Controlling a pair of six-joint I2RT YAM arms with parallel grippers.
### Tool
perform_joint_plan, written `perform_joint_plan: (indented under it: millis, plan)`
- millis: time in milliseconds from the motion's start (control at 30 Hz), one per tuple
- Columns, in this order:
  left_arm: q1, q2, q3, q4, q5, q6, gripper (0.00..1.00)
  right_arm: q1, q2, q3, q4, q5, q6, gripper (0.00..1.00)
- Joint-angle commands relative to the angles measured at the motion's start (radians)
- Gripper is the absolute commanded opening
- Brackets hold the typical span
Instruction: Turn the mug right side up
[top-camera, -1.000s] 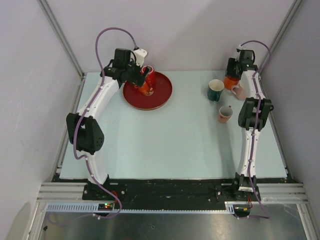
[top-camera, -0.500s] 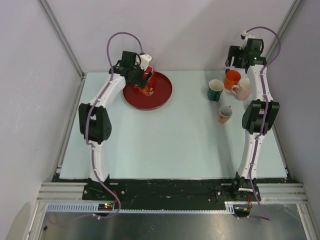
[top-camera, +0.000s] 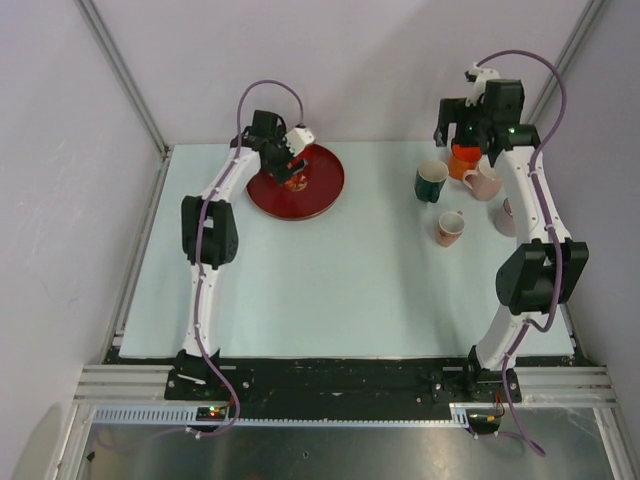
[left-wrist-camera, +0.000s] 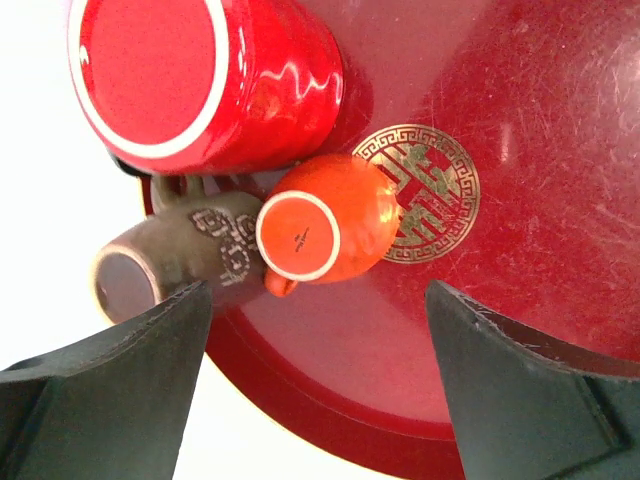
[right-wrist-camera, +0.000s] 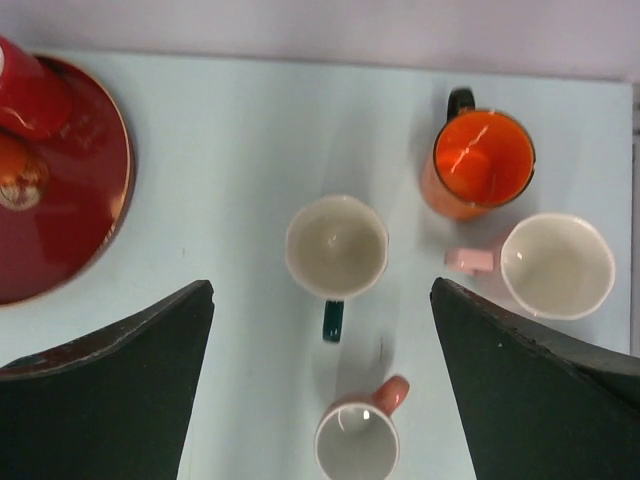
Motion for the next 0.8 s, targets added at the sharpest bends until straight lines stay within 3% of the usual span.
perform_joint_plan:
  millis: [0, 200, 400, 600, 767]
  plan:
    - [-0.008, 0.009, 0.053, 0.009, 0.06, 0.285, 0.91, 0.039, -0.088, -0.094, -0.032, 0.07, -0.043, 0.95]
    - [-0.009, 0.03, 0.02, 0.01, 0.074, 0.435, 0.86, 0.063, -0.146, -0.151, -0.09, 0.125, -0.045, 0.96]
    - [-0.01, 0.028, -0.025, -0.022, 0.066, 0.474, 0.81, 0.083, -0.187, -0.175, -0.124, 0.178, -0.065, 0.96]
    - [-0.008, -0.086, -0.191, -0.052, 0.149, 0.47, 0.71, 0.091, -0.208, -0.206, -0.121, 0.186, -0.068, 0.96]
    - [-0.019, -0.214, -0.352, -0.053, 0.266, 0.412, 0.74, 0.097, -0.212, -0.226, -0.114, 0.186, -0.067, 0.96]
